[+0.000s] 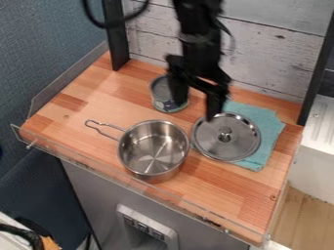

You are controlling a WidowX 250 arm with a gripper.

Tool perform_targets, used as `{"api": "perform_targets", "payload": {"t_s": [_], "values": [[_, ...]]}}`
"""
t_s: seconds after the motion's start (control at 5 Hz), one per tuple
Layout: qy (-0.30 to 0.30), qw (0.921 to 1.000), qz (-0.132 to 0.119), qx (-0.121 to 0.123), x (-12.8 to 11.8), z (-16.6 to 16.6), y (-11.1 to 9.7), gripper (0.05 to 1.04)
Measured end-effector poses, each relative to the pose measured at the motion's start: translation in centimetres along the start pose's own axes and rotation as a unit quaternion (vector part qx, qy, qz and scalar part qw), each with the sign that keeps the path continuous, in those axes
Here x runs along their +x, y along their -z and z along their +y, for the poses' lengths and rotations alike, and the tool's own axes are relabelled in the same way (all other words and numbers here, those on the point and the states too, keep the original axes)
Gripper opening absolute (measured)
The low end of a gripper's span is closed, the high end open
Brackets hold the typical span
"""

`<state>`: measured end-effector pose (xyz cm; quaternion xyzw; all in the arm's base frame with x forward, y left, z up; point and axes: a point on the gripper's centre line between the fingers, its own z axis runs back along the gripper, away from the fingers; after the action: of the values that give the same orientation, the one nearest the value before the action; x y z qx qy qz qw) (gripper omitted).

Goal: Move the silver cover to the left side of the table

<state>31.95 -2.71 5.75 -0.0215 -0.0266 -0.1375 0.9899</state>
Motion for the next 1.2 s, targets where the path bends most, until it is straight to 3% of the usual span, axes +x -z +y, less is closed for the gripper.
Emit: {"api": "perform_targets", "payload": {"t_s": [0.2,0.4,0.6,1.0,1.2], "values": [[0.005,0.9997,0.017,0.020,0.6,-0.9,2.3,1.001],[0.011,0.9992,0.034,0.020,0.9,-1.9,4.6,1.001],[0.009,0.9993,0.031,0.021,1.4,-2.4,5.3,0.967],[0.012,0.9998,0.013,0.010,2.4,-2.7,5.2,0.418],[0.022,0.9995,0.022,0.008,2.3,-2.7,5.0,0.283]]}}
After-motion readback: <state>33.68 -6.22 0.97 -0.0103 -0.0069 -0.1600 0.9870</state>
